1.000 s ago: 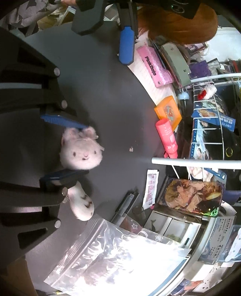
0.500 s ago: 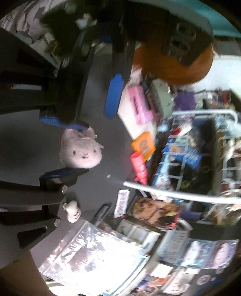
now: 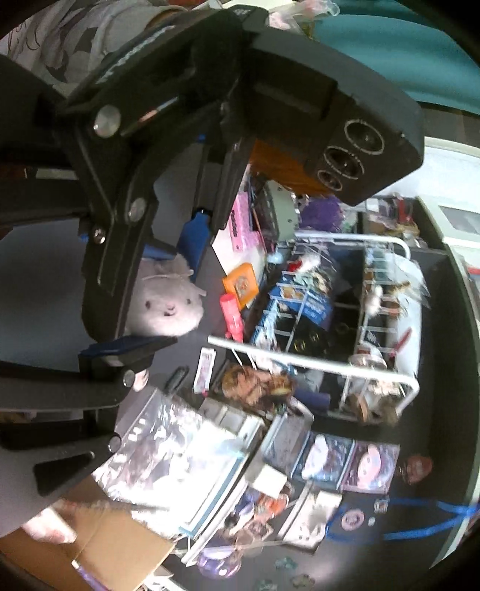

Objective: Organize objects
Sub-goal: 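Carry the plush into the cardboard box and release it, then move the left gripper back to the small white plush with brown eyes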

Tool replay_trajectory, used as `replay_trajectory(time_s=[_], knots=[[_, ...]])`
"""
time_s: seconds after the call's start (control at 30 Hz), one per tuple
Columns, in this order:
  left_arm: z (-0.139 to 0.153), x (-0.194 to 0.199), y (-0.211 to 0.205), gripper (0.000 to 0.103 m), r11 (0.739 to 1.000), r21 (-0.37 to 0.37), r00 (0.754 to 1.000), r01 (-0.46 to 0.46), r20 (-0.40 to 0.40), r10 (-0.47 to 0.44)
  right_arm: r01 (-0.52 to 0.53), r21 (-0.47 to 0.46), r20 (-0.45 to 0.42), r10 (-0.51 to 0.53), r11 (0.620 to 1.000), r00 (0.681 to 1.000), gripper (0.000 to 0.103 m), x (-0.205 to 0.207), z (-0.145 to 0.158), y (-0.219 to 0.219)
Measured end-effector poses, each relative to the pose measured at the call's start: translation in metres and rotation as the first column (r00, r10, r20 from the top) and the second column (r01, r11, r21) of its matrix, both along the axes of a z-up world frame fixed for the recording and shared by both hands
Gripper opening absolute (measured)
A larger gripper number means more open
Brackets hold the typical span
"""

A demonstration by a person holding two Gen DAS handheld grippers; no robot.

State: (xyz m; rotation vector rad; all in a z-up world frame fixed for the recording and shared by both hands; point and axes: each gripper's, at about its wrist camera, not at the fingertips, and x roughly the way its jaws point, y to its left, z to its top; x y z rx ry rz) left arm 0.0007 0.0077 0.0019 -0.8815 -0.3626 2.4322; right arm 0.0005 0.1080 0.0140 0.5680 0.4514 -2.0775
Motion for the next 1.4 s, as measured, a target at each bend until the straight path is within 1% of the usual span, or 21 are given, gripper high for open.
replay_trajectory(time_s=[0.3,0.53,0.73,0.93,1.0,1.03,1.07,1.1,1.17,1.2,1.23,1.4], knots=[[0.032,-0.025,0.07,0.059,0.992,-0.065,0.992,0.109,-0.049,-0.112,0.102,-0.068,-0.045,-0.105,0.993,0.993,0.036,-0.012,0.028,0.073],[0.046,-0.048,0.118,0.059,0.977,-0.095,0.979,0.191,-0.056,-0.196,0.182,-0.103,-0.048,-0.187,0.978,0.981,0.036,-0.026,0.042,0.123],[0.043,-0.068,0.15,0.059,0.965,-0.112,0.969,0.239,-0.031,-0.244,0.237,-0.105,-0.018,-0.24,0.966,0.971,0.036,-0.04,0.043,0.155],[0.036,-0.08,0.168,0.059,0.958,-0.124,0.965,0.26,0.001,-0.262,0.268,-0.088,0.025,-0.267,0.959,0.963,0.036,-0.051,0.035,0.175],[0.035,-0.083,0.171,0.061,0.957,-0.126,0.965,0.263,0.01,-0.263,0.278,-0.086,0.035,-0.276,0.957,0.96,0.036,-0.055,0.033,0.179],[0.034,-0.085,0.172,0.067,0.957,-0.133,0.966,0.258,0.013,-0.259,0.282,-0.086,0.038,-0.279,0.956,0.959,0.037,-0.056,0.032,0.181],[0.033,-0.085,0.173,0.073,0.958,-0.14,0.968,0.251,0.013,-0.252,0.285,-0.084,0.041,-0.283,0.955,0.958,0.038,-0.057,0.031,0.182],[0.033,-0.086,0.174,0.076,0.958,-0.147,0.969,0.246,0.013,-0.247,0.292,-0.081,0.041,-0.289,0.953,0.956,0.04,-0.058,0.03,0.183],[0.032,-0.086,0.175,0.087,0.958,-0.153,0.97,0.241,0.012,-0.242,0.304,-0.085,0.04,-0.301,0.949,0.953,0.053,-0.059,0.029,0.186],[0.032,-0.086,0.174,0.088,0.959,-0.154,0.971,0.237,0.011,-0.238,0.309,-0.096,0.042,-0.306,0.946,0.951,0.064,-0.059,0.029,0.189],[0.032,-0.087,0.174,0.089,0.96,-0.155,0.972,0.232,0.01,-0.234,0.312,-0.106,0.047,-0.308,0.944,0.95,0.068,-0.059,0.029,0.191],[0.032,-0.085,0.173,0.089,0.96,-0.17,0.974,0.225,0.005,-0.227,0.318,-0.105,0.062,-0.313,0.942,0.948,0.068,-0.062,0.028,0.193]])
